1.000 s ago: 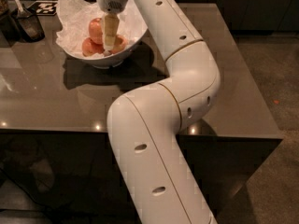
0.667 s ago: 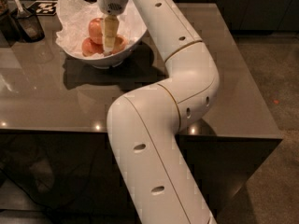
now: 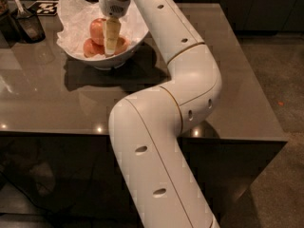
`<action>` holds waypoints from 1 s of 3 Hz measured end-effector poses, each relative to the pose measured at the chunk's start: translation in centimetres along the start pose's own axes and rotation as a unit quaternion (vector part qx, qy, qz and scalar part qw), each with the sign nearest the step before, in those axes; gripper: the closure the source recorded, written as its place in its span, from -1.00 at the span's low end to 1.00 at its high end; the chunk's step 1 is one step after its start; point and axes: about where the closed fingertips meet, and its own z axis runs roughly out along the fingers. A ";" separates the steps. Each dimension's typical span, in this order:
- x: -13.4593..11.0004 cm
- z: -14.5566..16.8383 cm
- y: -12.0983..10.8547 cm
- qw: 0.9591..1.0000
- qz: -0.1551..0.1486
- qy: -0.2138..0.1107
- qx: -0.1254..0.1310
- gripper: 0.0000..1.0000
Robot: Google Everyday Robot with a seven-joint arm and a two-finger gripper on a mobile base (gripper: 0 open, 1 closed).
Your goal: Pick apple from white bowl
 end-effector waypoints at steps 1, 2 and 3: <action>-0.4 1.2 0.5 1.000 -0.005 0.000 -0.015 -1.00; -1.0 1.4 0.5 1.000 -0.013 0.009 -0.016 -1.00; -1.0 1.4 0.5 1.000 -0.013 0.009 -0.016 -0.62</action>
Offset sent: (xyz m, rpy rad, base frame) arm 0.0836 0.0127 0.0577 -0.1009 0.0638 0.0528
